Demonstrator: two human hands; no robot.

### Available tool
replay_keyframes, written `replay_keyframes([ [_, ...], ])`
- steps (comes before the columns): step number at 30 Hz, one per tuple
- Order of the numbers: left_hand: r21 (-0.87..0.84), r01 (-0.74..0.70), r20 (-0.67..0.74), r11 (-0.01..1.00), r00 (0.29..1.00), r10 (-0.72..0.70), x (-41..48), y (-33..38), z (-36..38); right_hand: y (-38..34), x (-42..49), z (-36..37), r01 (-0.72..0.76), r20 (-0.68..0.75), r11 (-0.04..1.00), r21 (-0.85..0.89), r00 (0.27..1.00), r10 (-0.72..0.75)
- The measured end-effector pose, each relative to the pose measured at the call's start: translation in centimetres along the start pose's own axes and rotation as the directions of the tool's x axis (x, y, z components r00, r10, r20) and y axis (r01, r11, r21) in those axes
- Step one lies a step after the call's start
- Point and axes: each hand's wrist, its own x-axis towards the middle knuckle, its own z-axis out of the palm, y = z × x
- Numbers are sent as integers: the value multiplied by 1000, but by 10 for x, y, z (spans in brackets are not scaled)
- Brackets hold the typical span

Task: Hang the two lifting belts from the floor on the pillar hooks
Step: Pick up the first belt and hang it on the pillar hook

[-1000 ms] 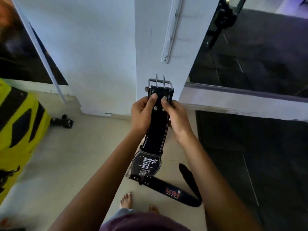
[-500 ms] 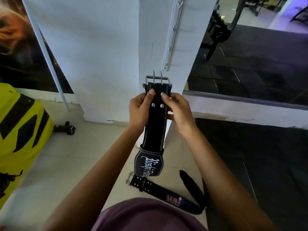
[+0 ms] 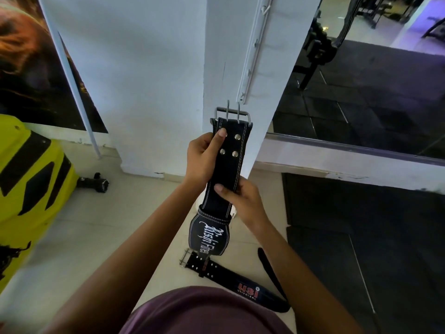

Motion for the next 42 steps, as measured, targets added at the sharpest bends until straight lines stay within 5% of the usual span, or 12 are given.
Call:
replay_keyframes([
  [7, -50, 53, 259, 997, 965, -39, -7, -4, -8, -45, 34, -11, 190, -163, 981, 39, 970, -182],
  [11, 318, 34, 454, 947, 872, -184, -22, -46, -41, -47, 46, -19, 205, -272, 971, 124, 948, -166],
  [16, 379, 11, 439, 925, 878, -190, -42, -67, -48, -45, 44, -16, 198, -222, 978, 69, 959, -178],
  [24, -37, 132, 220, 991, 968, -121, -7, 14, -15, -50, 31, -7, 217, -166, 975, 46, 964, -207],
  [28, -101, 131, 227, 986, 968, -105, 4, 27, -10, -47, 24, -3, 189, -142, 982, -3, 972, -188],
  [35, 162, 130, 436, 978, 880, -189, -40, -40, -36, -44, 23, -13, 186, -225, 979, 80, 960, -164],
  [42, 327, 102, 383, 940, 895, -230, -57, -68, -41, -36, 16, -7, 151, -180, 987, 53, 974, -139],
])
